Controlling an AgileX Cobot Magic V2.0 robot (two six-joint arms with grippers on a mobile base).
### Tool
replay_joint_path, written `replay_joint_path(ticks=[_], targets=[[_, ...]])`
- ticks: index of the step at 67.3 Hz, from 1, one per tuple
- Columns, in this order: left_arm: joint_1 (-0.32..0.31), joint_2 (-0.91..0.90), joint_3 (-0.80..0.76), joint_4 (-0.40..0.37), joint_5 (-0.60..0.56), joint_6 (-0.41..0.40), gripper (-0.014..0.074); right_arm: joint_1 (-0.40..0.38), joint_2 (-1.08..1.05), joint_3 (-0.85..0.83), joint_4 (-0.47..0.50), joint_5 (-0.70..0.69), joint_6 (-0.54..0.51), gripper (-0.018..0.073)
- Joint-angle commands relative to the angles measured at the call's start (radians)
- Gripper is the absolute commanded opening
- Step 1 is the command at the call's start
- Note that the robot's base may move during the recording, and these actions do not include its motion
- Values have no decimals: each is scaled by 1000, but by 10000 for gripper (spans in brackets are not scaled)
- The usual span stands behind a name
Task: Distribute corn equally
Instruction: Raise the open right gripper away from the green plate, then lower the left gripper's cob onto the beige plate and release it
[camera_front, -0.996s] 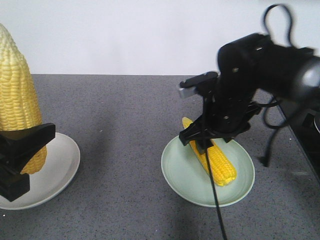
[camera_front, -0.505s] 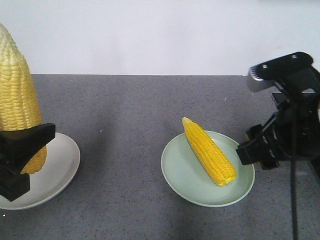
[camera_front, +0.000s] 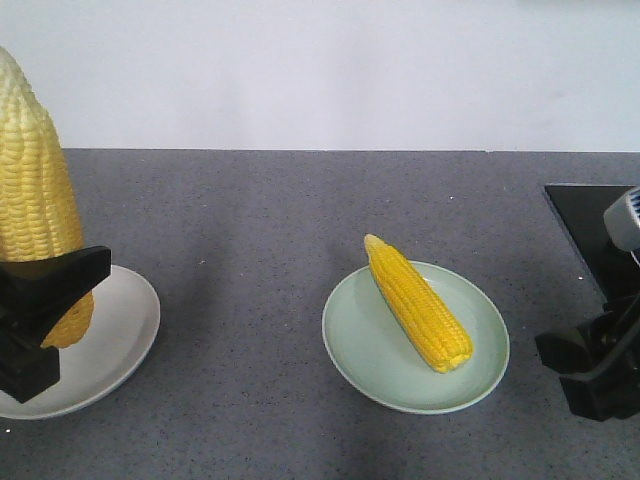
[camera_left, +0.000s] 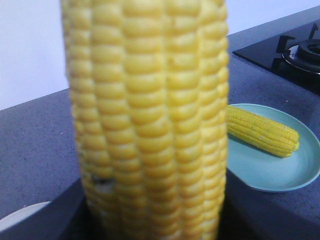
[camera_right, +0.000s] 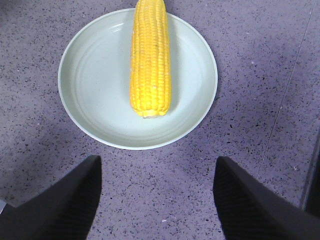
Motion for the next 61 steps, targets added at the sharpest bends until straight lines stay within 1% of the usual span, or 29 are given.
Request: replay_joint_path(ticks=[1, 29, 37, 46, 52, 61], targets=[[-4, -6, -24, -9, -83, -5, 263, -2, -18, -23, -11, -82, -2, 473], [-4, -6, -28, -5, -81, -5, 263, -2, -18, -23, -10, -65, -2, 473], [-4, 6, -54, 32, -44, -9, 263, -2, -18, -23, -10, -65, -2, 473], [-4, 57, -126, 109, 73, -29, 263, -2, -18, -23, -10, -65, -2, 473], [-4, 107, -183, 188, 187, -80, 263, -2, -18, -23, -10, -65, -2, 473], [-4, 188, -265, 321, 347, -179, 263, -2, -18, -23, -10, -65, -2, 473]])
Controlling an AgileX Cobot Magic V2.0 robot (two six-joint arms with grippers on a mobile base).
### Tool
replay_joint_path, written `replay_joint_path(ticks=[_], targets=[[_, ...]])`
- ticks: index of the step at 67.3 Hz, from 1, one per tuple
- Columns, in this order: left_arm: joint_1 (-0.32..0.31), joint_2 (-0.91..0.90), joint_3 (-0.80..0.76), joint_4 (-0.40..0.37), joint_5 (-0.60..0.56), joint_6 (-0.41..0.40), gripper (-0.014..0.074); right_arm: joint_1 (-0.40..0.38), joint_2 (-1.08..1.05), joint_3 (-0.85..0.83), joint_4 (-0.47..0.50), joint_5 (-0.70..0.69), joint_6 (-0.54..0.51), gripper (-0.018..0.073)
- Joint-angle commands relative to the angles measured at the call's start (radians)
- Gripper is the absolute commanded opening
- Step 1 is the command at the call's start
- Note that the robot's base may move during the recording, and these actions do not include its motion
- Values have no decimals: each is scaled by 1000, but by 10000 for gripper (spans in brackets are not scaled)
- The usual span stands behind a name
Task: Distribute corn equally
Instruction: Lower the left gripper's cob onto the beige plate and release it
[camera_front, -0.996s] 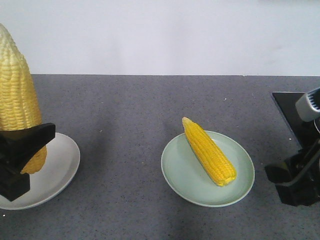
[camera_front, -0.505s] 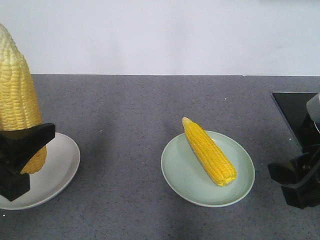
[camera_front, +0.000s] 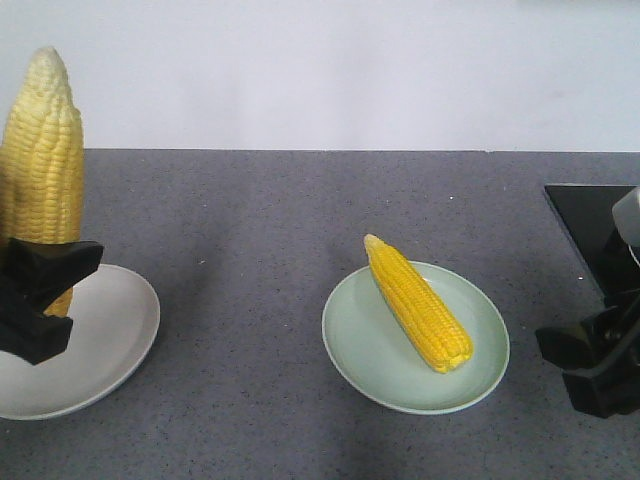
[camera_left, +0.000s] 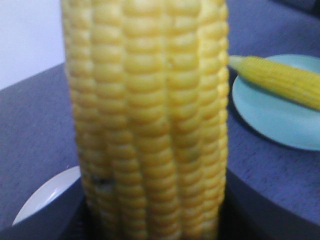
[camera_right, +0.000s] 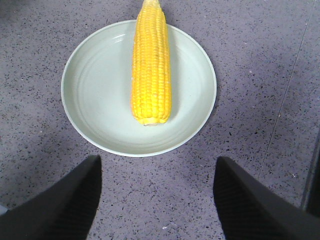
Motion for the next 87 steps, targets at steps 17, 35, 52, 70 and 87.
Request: replay_joint_path(ticks=[17, 35, 52, 70, 87], targets=[[-4, 194, -191, 311, 315, -227, 263, -2, -8, -23, -10, -48, -2, 473], [106, 291, -198, 348, 332, -250, 263, -2, -8, -23, -10, -48, -2, 473], [238, 386, -198, 247, 364, -190, 263, -2, -8, -23, -10, -48, -2, 473], [351, 478, -198, 26, 312, -15, 263, -2, -8, -23, -10, -48, -2, 473], [366, 545, -198, -81, 246, 43, 263, -2, -8, -23, -10, -48, -2, 473]])
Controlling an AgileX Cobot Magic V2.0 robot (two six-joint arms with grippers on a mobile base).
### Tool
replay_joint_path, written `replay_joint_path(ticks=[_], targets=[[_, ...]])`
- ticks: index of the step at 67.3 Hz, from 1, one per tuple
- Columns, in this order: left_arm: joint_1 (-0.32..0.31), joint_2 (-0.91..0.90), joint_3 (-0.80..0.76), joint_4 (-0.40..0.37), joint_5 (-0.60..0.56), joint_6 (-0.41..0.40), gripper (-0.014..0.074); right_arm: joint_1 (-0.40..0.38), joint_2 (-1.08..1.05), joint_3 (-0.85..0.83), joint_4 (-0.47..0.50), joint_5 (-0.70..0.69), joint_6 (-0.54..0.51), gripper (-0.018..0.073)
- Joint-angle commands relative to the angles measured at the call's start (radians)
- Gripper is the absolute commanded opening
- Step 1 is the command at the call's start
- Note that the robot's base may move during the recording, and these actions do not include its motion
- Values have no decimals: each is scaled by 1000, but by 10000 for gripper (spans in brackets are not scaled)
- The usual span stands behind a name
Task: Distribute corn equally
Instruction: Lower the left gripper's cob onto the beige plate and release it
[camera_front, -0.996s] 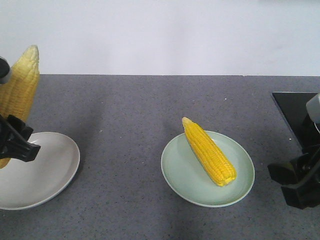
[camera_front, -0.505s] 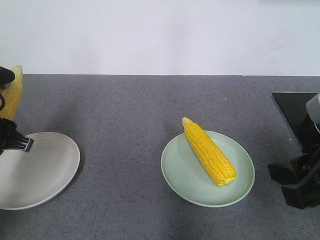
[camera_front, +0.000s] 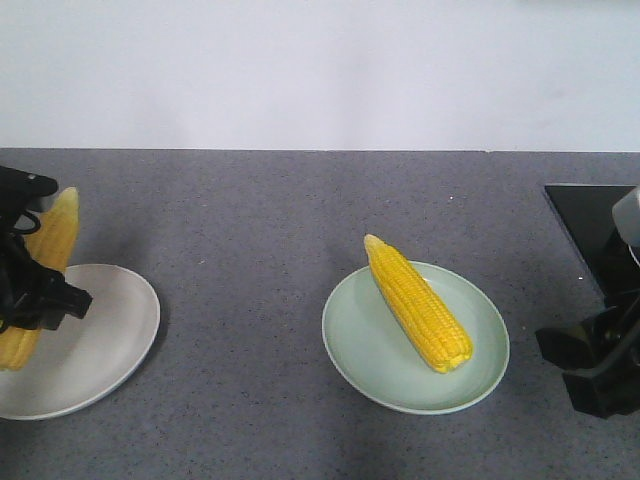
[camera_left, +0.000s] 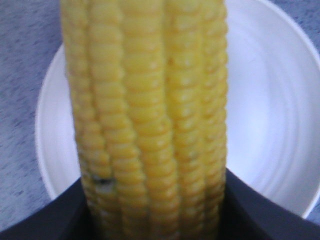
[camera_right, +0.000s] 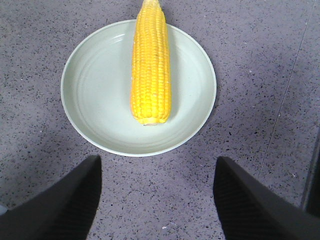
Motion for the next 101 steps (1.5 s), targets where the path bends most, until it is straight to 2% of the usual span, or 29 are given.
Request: replay_joint_path(ticks=[1, 37, 46, 75, 87, 101], targets=[[0, -5, -33, -41, -57, 11, 263, -2, -8, -23, -10, -49, -2, 473], [0, 123, -33, -21, -48, 11, 266, -2, -8, -23, -10, -49, -2, 473], [0, 131, -33, -19, -48, 11, 305, -2, -8, -23, -10, -50, -2, 473], [0, 131, -33, -19, -45, 9, 523, -2, -8, -23, -10, -50, -2, 473], [0, 108, -33, -19, -27, 11, 531, -2, -8, -23, -10, -50, -2, 473], [-1, 13, -33, -19, -76, 11, 523, -2, -8, -23, -10, -50, -2, 473]])
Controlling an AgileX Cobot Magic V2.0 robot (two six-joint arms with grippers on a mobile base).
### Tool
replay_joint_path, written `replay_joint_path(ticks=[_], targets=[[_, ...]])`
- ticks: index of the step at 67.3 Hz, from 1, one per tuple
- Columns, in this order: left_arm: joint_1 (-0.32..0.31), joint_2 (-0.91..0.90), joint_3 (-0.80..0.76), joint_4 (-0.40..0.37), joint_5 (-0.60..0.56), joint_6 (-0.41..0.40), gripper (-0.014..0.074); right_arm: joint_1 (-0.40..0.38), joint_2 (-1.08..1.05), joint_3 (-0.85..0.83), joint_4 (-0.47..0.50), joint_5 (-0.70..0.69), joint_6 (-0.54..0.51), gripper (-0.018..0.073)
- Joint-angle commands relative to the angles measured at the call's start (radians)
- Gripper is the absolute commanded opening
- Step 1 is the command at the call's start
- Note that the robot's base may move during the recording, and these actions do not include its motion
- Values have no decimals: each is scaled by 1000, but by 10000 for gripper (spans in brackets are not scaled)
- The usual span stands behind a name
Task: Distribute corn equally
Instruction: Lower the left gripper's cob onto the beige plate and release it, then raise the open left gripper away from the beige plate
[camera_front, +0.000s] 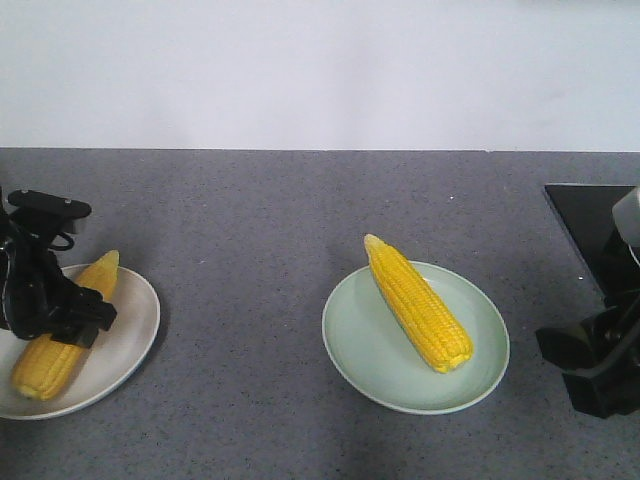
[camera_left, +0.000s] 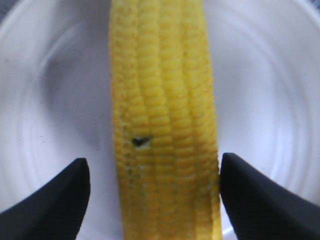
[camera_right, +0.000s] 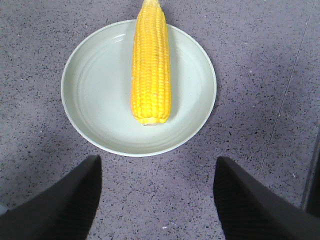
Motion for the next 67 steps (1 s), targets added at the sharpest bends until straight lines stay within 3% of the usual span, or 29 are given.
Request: replay_joint_path(ticks=[1, 23, 34, 42, 55, 61, 67], targets=[[-1, -96, -31, 1, -47, -2, 523, -2, -8, -23, -10, -50, -2, 473], [-2, -351, 29, -13, -136, -1, 523, -2, -8, -23, -10, -49, -2, 473], [-2, -511, 137, -69, -244, 81, 523, -2, -8, -23, -10, -49, -2, 473], [-2, -608, 195, -199, -311, 177, 523, -2, -8, -23, -10, -49, -2, 473], [-32, -683, 215, -471, -302, 407, 523, -2, -8, -23, -10, -49, -2, 473], [-96, -696, 215, -537, -282, 478, 523, -2, -8, -23, -10, -49, -2, 473], [-157, -696, 215, -539, -249, 493, 514, -2, -8, -23, -10, -50, -2, 473]])
